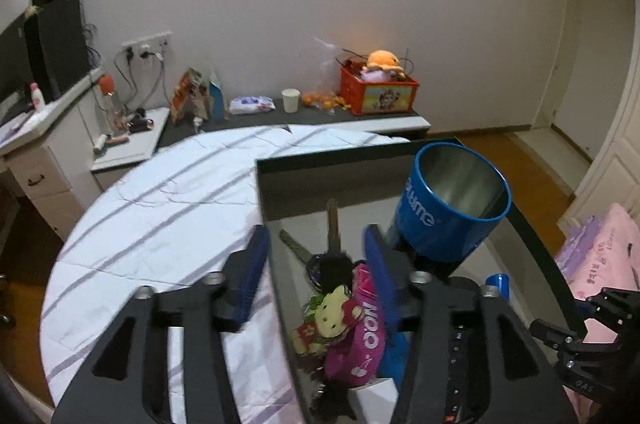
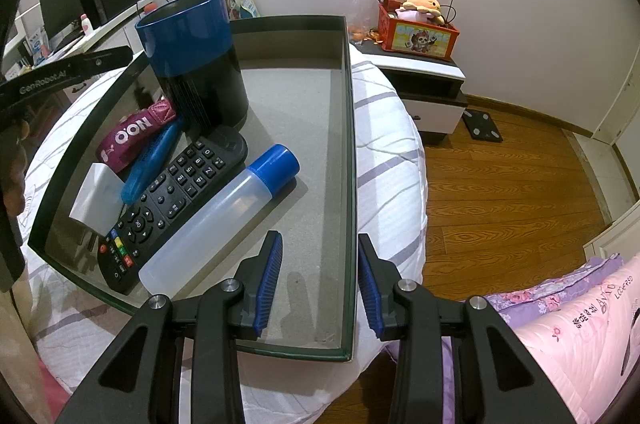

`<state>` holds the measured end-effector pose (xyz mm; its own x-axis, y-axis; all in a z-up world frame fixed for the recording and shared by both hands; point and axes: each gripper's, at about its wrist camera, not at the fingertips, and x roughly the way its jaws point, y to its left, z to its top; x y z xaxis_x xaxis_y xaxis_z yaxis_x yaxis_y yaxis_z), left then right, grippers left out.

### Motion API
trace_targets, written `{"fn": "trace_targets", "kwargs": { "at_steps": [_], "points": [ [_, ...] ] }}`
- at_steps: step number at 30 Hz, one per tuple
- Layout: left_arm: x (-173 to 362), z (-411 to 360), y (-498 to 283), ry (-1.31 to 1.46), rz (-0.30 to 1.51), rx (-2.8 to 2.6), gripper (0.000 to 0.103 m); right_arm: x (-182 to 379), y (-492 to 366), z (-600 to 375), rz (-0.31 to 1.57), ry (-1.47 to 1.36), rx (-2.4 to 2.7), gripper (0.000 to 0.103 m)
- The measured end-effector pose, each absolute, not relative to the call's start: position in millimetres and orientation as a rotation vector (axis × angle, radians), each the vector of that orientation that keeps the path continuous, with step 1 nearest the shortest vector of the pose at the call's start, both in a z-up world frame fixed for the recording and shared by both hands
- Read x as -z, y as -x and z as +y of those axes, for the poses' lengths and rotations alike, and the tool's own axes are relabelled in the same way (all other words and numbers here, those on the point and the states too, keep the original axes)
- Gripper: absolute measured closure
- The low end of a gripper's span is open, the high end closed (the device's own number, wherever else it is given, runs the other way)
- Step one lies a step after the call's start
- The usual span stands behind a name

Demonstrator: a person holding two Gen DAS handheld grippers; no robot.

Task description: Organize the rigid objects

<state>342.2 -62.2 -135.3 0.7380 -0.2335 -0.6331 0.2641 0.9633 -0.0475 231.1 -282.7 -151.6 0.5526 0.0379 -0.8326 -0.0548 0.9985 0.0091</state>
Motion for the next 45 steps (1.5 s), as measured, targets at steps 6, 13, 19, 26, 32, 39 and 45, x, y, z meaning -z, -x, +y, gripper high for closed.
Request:
{"fn": "trace_targets", "kwargs": {
  "at_steps": [6, 13, 19, 26, 32, 39, 45],
  "points": [
    [125.4, -48.9, -323.3, -0.037, 0.639, 0.244, 0.022, 151.7, -231.1, -282.6, 0.984, 0.019, -0.054, 0.064],
    [112.8, -34.0, -292.8, -0.013, 0.596, 0.197, 0.006, 152.3, -231.6, -283.4, 0.984, 0.017, -0.054, 0.065],
    [106.7, -24.2, -263.2, 0.033, 0.586, 0.184, 0.001, 152.2, -231.3, -283.3, 0.985, 0.019, -0.054, 0.065],
    [103.2, -23.8, -235.3, -0.047, 0.579, 0.068, 0.001, 153.7, -231.1, -284.2, 0.992, 0.024, -0.051, 0.065],
    [107.2, -16.7, -217.6, -0.057, 0.594, 0.039, 0.001, 153.9, -232.0, -283.5, 0.997, 0.031, -0.051, 0.065],
    [113.3, -8.1, -211.6, -0.033, 0.627, 0.026, 0.001, 153.7, -232.6, -281.9, 1.000, 0.041, -0.055, 0.064],
    [127.7, -18.6, -224.7, 0.041, 0.689, 0.131, 0.001, 153.3, -232.7, -281.8, 1.002, 0.043, -0.057, 0.064]
  ]
}}
